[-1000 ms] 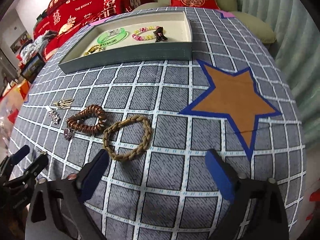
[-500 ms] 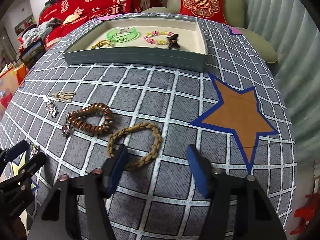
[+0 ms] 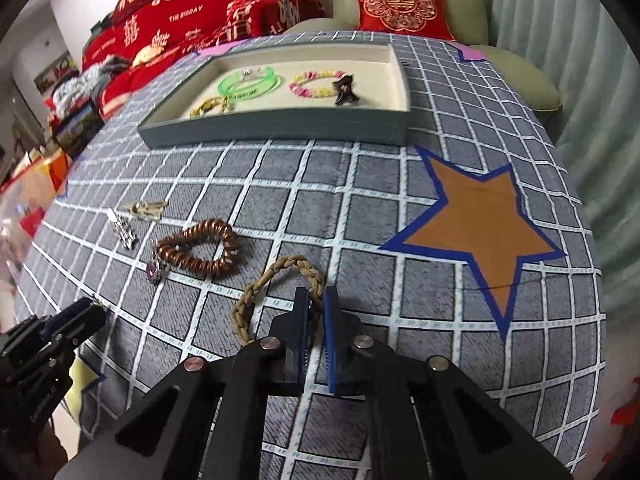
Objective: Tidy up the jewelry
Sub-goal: 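Grasp the pink heart pendant with the left tool while the right tool grasps the tan braided bracelet, then carry the pendant and braided bracelet into the cream tray and open both tools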
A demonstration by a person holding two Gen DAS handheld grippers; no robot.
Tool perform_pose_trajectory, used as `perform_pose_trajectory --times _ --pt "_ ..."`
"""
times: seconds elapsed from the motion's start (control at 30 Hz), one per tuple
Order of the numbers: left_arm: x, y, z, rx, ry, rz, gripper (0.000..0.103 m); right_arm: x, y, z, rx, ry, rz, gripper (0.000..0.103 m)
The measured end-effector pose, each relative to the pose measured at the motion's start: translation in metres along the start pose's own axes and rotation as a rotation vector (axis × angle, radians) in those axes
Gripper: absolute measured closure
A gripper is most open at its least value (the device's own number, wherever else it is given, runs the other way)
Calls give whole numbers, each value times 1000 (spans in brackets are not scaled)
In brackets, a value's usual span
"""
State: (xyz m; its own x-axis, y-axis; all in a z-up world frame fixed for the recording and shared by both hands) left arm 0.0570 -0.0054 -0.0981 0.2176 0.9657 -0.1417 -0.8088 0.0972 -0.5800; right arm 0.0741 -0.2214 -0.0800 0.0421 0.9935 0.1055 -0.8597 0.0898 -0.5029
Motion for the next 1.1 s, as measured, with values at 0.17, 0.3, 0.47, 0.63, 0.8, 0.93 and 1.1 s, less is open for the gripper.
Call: perform_pose_trajectory --times 0.17,0.3,0.47,0.63,0.8,0.93,1.1 --pt "4 -5 6 -14 0 4 75 -9 -7 12 -24 -18 -21 95" --pt "7 -10 11 -24 3 11 75 -12 -13 20 -40 -39 -40 95" --pt "6 -18 16 -43 -1 4 75 -13 -19 26 -55 -58 -45 95" --pt "6 -27 21 -55 4 2 75 -12 -28 32 -69 -84 -54 95" --pt "7 -41 25 -70 9 -2 75 -11 -42 37 -80 -117 -64 95" --pt "8 -58 28 -91 13 -8 75 -10 -60 43 -101 -126 -59 95" --pt "9 -83 31 -115 14 -17 75 -8 -88 50 -131 -129 -38 95"
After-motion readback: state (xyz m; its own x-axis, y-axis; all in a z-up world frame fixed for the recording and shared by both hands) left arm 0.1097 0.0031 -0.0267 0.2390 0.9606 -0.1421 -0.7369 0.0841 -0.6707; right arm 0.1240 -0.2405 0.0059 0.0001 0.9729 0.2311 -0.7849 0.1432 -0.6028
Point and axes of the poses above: each gripper's, at about its wrist camera, not at the fingertips, and z roughly against the way its jaws point, x to its left, y to its underside, the point moved 4 cm from there along -z, roughly the way its jaws point, and after that the axes turned 1 degree about -z, right-handed, at the moved point
